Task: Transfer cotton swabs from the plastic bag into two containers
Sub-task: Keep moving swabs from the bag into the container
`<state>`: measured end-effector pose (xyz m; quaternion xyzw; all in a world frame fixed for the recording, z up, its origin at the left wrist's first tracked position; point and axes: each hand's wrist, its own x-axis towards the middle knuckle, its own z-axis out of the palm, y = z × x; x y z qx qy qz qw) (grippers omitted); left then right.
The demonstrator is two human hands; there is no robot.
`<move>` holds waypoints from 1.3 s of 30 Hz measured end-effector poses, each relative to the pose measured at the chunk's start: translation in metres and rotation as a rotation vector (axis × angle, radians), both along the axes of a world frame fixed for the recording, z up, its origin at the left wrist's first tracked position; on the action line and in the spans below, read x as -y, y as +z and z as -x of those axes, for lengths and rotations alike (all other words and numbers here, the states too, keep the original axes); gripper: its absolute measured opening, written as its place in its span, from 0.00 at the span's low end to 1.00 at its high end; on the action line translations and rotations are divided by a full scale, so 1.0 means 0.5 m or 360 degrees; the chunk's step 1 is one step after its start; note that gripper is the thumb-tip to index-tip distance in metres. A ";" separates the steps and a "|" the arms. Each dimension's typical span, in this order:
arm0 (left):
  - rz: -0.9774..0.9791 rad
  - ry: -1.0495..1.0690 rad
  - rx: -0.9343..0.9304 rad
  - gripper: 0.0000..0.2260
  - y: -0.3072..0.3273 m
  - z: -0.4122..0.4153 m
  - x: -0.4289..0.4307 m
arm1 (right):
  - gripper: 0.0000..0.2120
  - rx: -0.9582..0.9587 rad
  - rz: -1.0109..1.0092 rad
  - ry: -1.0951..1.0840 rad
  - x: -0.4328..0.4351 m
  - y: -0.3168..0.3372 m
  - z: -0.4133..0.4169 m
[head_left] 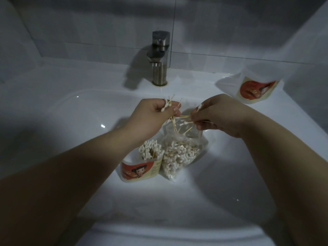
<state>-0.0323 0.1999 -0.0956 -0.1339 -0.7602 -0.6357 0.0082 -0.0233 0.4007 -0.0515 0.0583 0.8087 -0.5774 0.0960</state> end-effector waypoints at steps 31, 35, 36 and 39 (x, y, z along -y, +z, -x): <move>-0.0758 -0.0117 0.0680 0.13 0.047 -0.016 -0.015 | 0.04 -0.0033 -0.0336 0.0113 0.017 0.004 -0.019; -0.0772 -0.0108 0.0557 0.12 0.046 -0.015 -0.016 | 0.04 -0.0028 -0.0362 0.0129 0.016 0.004 -0.019; -0.0769 -0.0116 0.0530 0.12 0.046 -0.014 -0.013 | 0.04 -0.0030 -0.0368 0.0130 0.016 0.003 -0.018; -0.0810 -0.0142 0.0537 0.14 0.043 -0.010 -0.006 | 0.04 -0.0041 -0.0393 0.0138 0.014 0.003 -0.017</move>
